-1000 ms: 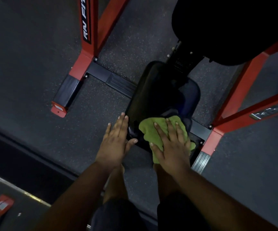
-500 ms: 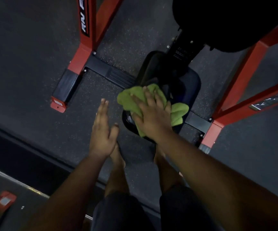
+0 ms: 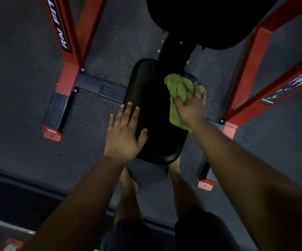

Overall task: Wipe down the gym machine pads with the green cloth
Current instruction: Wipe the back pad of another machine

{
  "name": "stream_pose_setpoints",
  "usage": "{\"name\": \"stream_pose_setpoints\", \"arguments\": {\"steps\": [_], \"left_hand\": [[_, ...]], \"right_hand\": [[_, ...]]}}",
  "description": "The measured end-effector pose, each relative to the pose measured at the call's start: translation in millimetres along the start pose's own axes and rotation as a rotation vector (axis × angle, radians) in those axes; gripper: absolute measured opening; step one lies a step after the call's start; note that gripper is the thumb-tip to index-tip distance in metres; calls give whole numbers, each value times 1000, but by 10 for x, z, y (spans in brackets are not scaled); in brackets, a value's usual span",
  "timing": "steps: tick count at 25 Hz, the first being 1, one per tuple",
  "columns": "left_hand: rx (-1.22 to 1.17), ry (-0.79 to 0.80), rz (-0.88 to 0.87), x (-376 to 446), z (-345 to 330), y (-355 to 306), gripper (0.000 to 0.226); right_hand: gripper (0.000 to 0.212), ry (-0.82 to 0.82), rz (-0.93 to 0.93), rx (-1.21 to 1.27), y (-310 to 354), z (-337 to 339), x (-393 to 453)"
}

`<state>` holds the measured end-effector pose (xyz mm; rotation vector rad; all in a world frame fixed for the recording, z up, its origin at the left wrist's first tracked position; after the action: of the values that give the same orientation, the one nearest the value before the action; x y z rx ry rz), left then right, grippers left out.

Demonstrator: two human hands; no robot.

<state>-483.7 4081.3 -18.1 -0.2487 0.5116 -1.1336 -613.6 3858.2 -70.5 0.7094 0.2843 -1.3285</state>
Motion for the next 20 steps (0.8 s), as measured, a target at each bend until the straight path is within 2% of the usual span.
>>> {"name": "stream_pose_setpoints", "arguments": {"steps": [3,5,9,11,13,16,18,20], "left_hand": [[51,16,-13,36,-15,17,73],[44,24,-5,26,-13,17,73],[59,75,5,32,-3,-5,74],[63,87,11,32,-20,8,74],[59,68,11,37,-30,27,74],[58,37,-13,26,-32,22,73],[53,47,-9,34,-44,41,73],[63,67,-3,30,-33,30,73]], "right_hand": [[65,-2,-121,21,71,98,261],[62,-14,-106,56,26,25,-172],[63,11,-39,282,-248,-242,-1311],[64,0,-84,275,-254,-237,-1109],[65,-46,-139,220,-143,-150,-537],[68,-31,-228,157,-45,45,229],[67,-36,-241,119,-33,85,276],[64,-50,-186,92,-43,24,-56]]}}
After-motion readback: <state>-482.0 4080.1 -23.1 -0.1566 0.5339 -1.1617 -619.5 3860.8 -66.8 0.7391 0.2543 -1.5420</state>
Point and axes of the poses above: each hand's wrist, its own x-axis towards the middle knuckle, its own z-axis out of the back of the hand, y = z × x, the point moved 5 cm from there along x, towards the middle knuckle, and after that the axes turned 10 degrees about -z, right-handed, at the moved point
